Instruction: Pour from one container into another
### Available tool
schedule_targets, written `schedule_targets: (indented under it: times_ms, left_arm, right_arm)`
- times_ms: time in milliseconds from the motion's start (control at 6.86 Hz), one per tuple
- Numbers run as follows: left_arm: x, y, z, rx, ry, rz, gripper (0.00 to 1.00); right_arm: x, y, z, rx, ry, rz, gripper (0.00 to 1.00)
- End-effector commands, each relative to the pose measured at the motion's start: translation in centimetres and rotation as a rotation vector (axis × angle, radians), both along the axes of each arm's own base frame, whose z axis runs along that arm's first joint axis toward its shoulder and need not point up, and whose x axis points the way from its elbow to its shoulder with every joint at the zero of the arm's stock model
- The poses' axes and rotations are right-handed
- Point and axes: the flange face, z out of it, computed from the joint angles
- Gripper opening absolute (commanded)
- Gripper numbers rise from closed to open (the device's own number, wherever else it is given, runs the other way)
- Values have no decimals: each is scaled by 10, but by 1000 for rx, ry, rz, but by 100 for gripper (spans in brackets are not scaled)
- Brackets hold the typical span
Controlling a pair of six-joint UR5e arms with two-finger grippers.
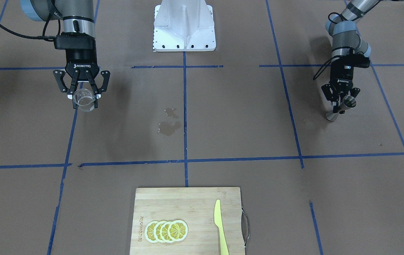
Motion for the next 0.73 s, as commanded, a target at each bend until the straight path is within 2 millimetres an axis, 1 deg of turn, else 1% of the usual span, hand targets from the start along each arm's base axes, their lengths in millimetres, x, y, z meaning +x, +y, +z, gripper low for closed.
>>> schedule_targets:
  times_ms: [0,146,291,437,583]
  left_arm:
    - [1,1,0,-1,0,8,0]
    - [2,1,0,-1,-2,9,5]
    - [2,2,0,-1,0,14,18]
    - [3,2,0,-2,0,20,33]
    - [4,3,0,-3,-1,29,44]
  right_arm:
    - [1,-1,-1,1,0,1,0]
    - [1,-1,-1,2,-1,1,0]
    - [1,-1,-1,1,-3,2,0]
    - [1,0,-2,2,-3,1,0]
    - [1,0,-3,2,-4,0,0]
